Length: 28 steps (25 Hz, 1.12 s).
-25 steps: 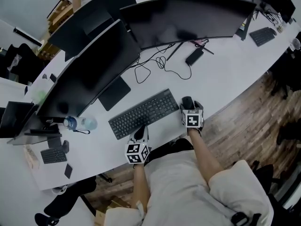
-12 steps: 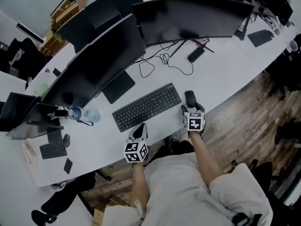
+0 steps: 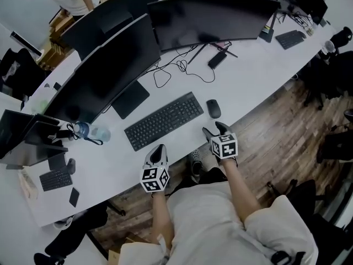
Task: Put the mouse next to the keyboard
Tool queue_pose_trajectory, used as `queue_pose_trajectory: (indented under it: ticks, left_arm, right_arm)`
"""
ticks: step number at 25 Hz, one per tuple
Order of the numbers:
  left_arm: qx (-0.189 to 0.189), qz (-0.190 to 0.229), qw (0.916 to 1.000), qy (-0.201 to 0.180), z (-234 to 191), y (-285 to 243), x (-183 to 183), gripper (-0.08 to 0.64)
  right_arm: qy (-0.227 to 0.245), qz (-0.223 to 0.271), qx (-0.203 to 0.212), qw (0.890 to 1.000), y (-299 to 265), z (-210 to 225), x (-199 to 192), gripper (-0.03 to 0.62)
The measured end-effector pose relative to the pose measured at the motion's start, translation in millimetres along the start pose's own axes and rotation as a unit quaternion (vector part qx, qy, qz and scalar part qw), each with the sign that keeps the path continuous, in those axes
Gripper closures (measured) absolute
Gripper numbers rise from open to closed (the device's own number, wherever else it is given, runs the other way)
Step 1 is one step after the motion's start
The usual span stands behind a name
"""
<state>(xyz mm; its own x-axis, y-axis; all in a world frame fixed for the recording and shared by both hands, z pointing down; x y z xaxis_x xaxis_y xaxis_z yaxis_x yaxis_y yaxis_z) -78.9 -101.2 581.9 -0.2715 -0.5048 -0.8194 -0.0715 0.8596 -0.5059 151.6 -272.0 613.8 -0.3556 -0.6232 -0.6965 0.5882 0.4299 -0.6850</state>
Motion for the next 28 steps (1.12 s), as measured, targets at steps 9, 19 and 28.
queue_pose_trajectory:
  ticks: [9,19,28]
  left_arm:
    - [-0.003,0.026,0.9997,0.001,15,32,-6,0.536]
    - [-0.005,0.034,0.9994,0.003,27,57,-29,0.535]
    - [0.0,0.045,0.999,-0.007,36,76,-41,0.536]
  right_arm:
    - [0.035,0.049,0.053,0.997,37,-32,0,0.324]
    - [0.062,0.055,0.068,0.994,61,-66,-29,0.338]
    - [0.06,0.073,0.064,0.993,82,-70,-47,0.369]
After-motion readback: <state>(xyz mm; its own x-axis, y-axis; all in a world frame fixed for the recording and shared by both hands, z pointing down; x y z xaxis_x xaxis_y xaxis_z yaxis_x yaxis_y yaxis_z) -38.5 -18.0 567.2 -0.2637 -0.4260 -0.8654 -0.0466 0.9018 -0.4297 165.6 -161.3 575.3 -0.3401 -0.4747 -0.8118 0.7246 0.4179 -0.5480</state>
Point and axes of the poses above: the fingertips, and each gripper's own axes: y backward along the fingers, z to its right, x out of its top, the point moved 8 cm from there along y, backward along the fingers, and after that the axes turned 4 degrees about -z, right-handed, at the moved point
